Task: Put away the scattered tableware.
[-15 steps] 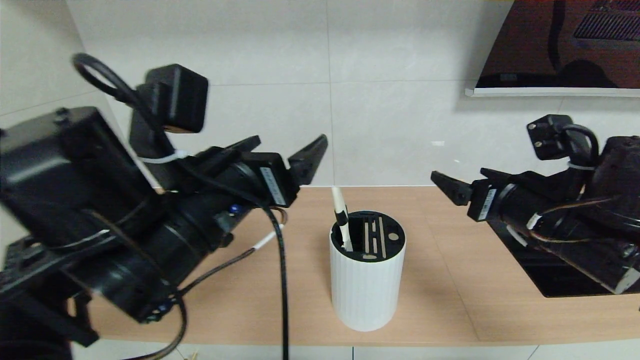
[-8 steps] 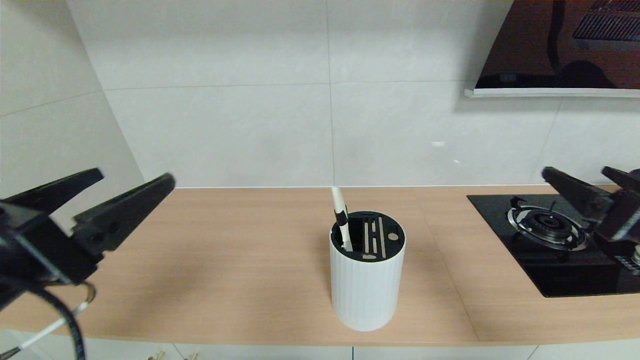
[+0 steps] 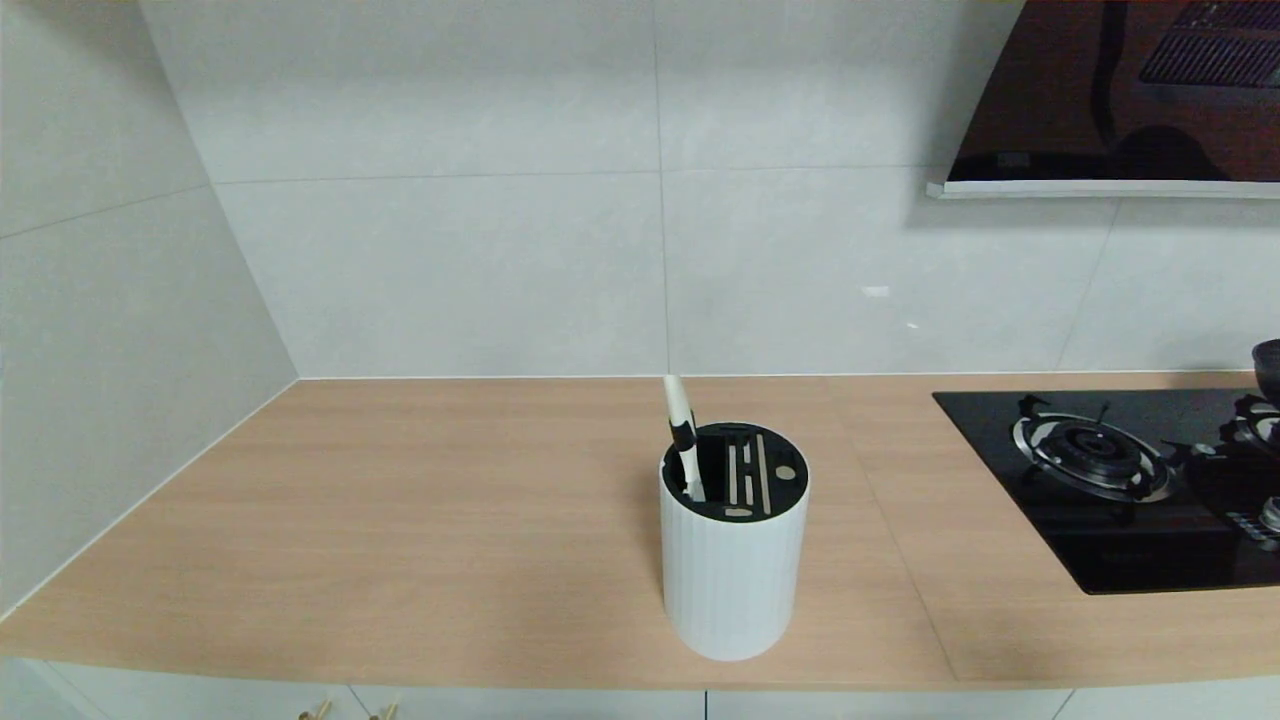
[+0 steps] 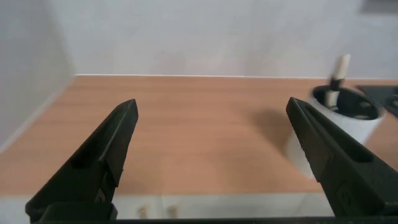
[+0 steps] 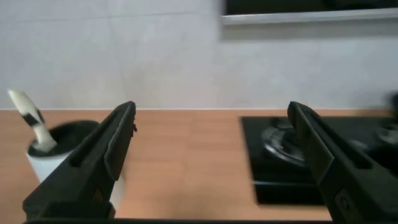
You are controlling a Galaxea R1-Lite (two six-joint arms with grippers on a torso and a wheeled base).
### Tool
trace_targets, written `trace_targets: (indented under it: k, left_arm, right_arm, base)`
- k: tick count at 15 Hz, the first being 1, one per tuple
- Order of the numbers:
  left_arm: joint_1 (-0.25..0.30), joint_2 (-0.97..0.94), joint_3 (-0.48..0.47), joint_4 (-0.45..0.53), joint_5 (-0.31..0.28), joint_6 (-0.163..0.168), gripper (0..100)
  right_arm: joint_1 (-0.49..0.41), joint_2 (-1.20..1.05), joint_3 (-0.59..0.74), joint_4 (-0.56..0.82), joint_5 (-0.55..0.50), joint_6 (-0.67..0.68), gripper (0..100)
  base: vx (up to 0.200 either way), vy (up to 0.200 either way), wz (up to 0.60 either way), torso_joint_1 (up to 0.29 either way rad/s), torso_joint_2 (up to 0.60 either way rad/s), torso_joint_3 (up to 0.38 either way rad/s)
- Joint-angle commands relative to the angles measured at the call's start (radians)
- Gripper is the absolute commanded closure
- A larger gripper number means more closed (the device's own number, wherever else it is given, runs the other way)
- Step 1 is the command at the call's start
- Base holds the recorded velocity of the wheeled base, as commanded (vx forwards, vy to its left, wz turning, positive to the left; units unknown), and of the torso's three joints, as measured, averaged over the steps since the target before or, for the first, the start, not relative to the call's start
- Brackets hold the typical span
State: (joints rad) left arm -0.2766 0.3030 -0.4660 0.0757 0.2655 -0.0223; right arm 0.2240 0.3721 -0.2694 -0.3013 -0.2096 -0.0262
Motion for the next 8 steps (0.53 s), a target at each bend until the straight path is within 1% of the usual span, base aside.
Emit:
trace_targets:
  k: [1,2,3,4,5,7,8]
  left_arm:
    - [0.088,-0.206,0.061,0.029,-0.022,0.041,0]
    - [0.105,-0.203,0.078,0.022,-0.011,0.044,0]
    - [0.149,-0.203,0.098,0.006,0.001,0.038,0]
    - [0.183,-0.205,0.113,-0.016,0.001,0.035,0]
    - [0.244,-0.234,0.128,-0.033,-0.017,0.036,0]
    - [0.277,-0.301,0.208,-0.013,-0.111,0.056,0]
    - [0.277,-0.303,0.276,-0.021,-0.114,0.061,0]
  right_arm:
    - [-0.111,-0.272,0.012,0.152,0.065,-0.009,0]
    - [-0.121,-0.272,0.009,0.143,0.059,-0.006,0]
    - [-0.161,-0.28,0.009,0.128,0.059,-0.008,0]
    - [-0.207,-0.315,0.012,0.137,0.076,-0.008,0]
    - [-0.224,-0.358,0.036,0.172,0.099,-0.006,0]
    - [-0.227,-0.372,0.105,0.179,0.104,0.012,0]
    - [-0.227,-0.372,0.142,0.166,0.107,0.028,0]
  base:
    - [0.0,0.0,0.0,0.0,0.0,0.0]
    - [0.0,0.0,0.0,0.0,0.0,0.0]
    - [0.0,0.0,0.0,0.0,0.0,0.0]
    - [0.0,0.0,0.0,0.0,0.0,0.0]
    - [0.0,0.0,0.0,0.0,0.0,0.0]
    - [0.0,0.0,0.0,0.0,0.0,0.0]
    - [0.0,0.0,0.0,0.0,0.0,0.0]
